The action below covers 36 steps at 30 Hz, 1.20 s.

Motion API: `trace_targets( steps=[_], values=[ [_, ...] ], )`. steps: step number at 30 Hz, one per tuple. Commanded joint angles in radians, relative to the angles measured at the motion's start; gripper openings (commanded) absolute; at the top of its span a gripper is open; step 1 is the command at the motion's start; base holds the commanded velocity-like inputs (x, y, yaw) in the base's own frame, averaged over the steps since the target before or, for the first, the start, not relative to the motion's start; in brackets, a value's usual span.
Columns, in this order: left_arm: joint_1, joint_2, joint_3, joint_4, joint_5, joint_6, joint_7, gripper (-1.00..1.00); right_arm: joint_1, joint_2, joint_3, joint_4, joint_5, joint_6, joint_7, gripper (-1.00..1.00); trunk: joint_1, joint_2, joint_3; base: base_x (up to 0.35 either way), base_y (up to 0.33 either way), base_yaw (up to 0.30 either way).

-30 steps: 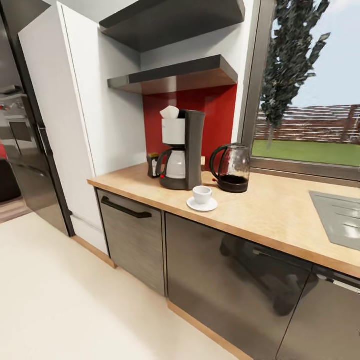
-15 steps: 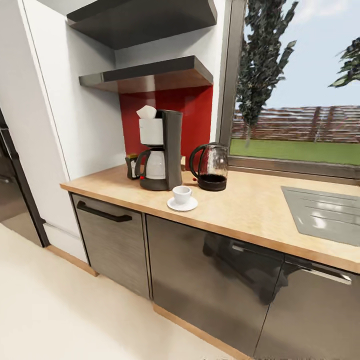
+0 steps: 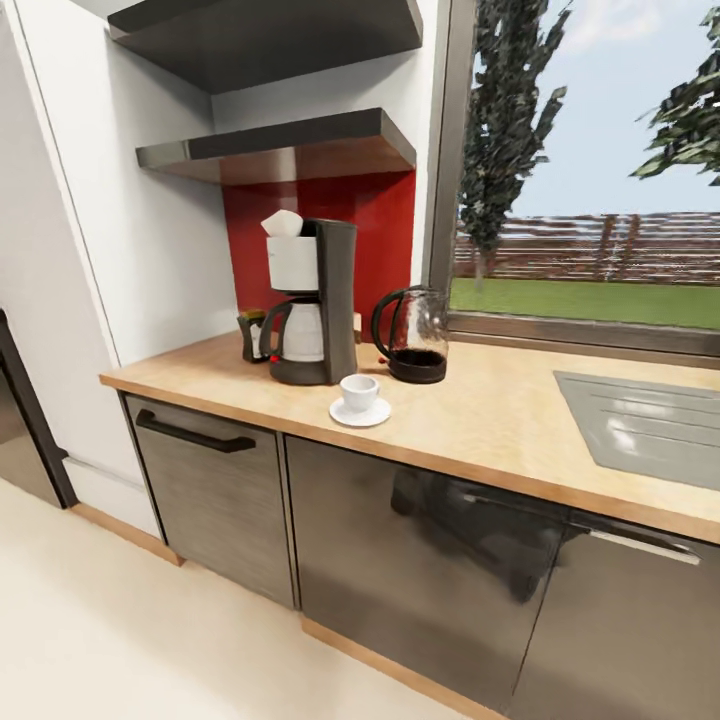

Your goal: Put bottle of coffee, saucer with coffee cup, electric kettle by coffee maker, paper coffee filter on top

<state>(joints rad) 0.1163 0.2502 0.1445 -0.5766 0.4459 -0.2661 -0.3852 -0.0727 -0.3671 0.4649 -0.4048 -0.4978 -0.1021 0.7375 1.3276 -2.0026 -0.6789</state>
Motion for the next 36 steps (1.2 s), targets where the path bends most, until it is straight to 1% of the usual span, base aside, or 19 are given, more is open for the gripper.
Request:
trace_targets(
  steps=[1,11,15,36],
  values=[
    [0.000,0.000,0.001,0.000,0.010,0.002,-0.008,1.00,-0.002,-0.001,0.008,0.001,-0.005,-0.006,0.000,1.00,0.000,0.000,-0.001,0.161,0.260,-0.002],
    [0.000,0.000,0.003,0.000,0.010,0.002,-0.008,1.00,-0.002,-0.001,0.008,0.000,-0.005,-0.007,0.000,1.00,0.000,0.000,-0.001,0.167,0.272,0.000],
    [0.000,0.000,0.003,0.000,0.010,0.002,-0.008,1.00,-0.002,-0.001,0.008,0.001,-0.005,-0.007,0.000,1.00,0.000,0.000,-0.001,0.135,0.204,-0.138],
    [0.000,0.000,-0.001,0.000,0.010,0.002,-0.008,1.00,-0.002,0.002,0.009,0.001,-0.004,-0.007,-0.005,1.00,0.000,0.000,-0.001,0.009,0.014,-0.249]
  ],
)
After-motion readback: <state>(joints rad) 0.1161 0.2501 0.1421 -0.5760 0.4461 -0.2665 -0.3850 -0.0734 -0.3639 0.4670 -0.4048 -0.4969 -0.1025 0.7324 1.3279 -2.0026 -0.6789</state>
